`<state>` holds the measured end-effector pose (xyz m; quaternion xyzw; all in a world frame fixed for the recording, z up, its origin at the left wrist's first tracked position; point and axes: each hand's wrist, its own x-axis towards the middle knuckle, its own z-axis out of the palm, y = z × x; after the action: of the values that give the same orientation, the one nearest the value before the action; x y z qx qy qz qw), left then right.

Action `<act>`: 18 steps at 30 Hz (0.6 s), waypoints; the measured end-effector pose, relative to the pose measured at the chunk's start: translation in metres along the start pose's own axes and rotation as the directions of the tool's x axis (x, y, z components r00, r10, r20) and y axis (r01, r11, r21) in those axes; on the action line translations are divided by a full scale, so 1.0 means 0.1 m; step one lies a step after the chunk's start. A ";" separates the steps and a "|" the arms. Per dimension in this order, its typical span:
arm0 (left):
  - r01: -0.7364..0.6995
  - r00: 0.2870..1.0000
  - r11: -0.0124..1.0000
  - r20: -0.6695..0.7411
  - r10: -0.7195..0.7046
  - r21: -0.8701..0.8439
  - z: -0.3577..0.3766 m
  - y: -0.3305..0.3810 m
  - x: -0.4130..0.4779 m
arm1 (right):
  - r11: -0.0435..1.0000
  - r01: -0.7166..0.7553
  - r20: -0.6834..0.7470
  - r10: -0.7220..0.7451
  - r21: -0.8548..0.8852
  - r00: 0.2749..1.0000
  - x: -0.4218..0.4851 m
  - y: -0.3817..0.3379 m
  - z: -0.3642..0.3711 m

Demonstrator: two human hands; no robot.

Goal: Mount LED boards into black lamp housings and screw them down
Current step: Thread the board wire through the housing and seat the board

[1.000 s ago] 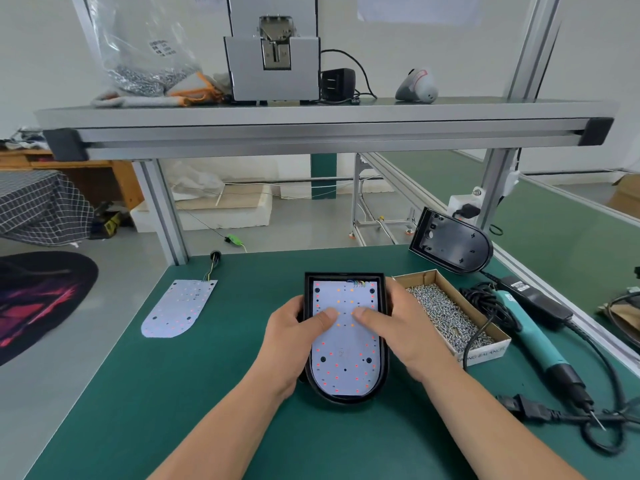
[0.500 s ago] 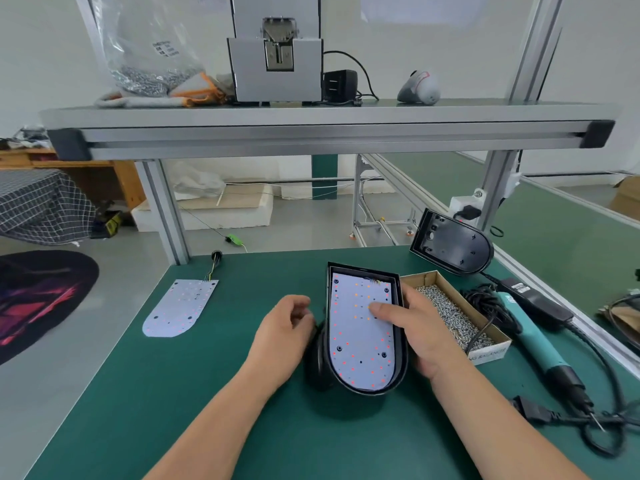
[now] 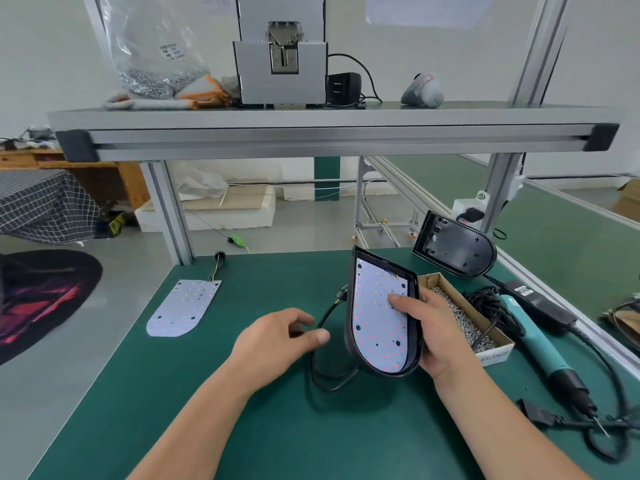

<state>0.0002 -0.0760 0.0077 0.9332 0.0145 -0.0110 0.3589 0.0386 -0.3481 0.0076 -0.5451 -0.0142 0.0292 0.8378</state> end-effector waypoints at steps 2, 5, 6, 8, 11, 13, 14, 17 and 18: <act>0.004 0.999 1.000 0.036 -0.004 -0.011 0.02 0.03 0.00 | 1.000 -0.003 -0.005 0.003 0.002 1.000 0.00 0.01 0.00; 0.012 1.000 0.995 -0.027 -0.009 0.095 0.06 0.11 0.00 | 0.999 -0.017 0.014 0.016 0.031 1.000 0.00 -0.02 0.02; 0.020 0.997 0.990 -0.074 -0.010 0.141 0.08 0.14 -0.01 | 0.998 -0.027 0.026 0.026 0.052 0.999 0.00 -0.04 0.02; 0.062 0.985 0.982 -0.172 -0.031 0.177 0.13 0.22 -0.03 | 0.996 -0.046 0.063 0.041 0.072 0.997 -0.01 -0.07 0.02; 0.118 0.966 0.982 -0.245 -0.079 0.148 0.24 0.32 -0.04 | 0.997 -0.048 0.117 0.041 0.058 0.992 -0.04 -0.12 0.04; 0.120 0.965 0.992 -0.238 -0.110 0.027 0.30 0.35 -0.05 | 0.999 -0.028 0.148 0.024 0.024 0.989 -0.07 -0.13 0.07; 0.112 0.966 0.992 -0.227 -0.121 -0.053 0.31 0.35 -0.05 | 1.000 -0.010 0.157 0.011 -0.009 0.987 -0.08 -0.12 0.10; 0.076 0.968 0.956 -0.210 -0.139 -0.282 0.32 0.34 -0.07 | 0.983 0.036 0.155 -0.008 -0.180 0.988 -0.11 -0.11 0.18; 0.069 0.964 0.941 -0.221 -0.149 -0.332 0.32 0.33 -0.05 | 0.964 0.049 0.146 -0.011 -0.262 0.989 -0.11 -0.12 0.19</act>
<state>-0.0042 -0.1221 0.0058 0.8543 0.1119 0.0857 0.5004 0.0271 -0.3361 0.0264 -0.6482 -0.0864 0.0532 0.7547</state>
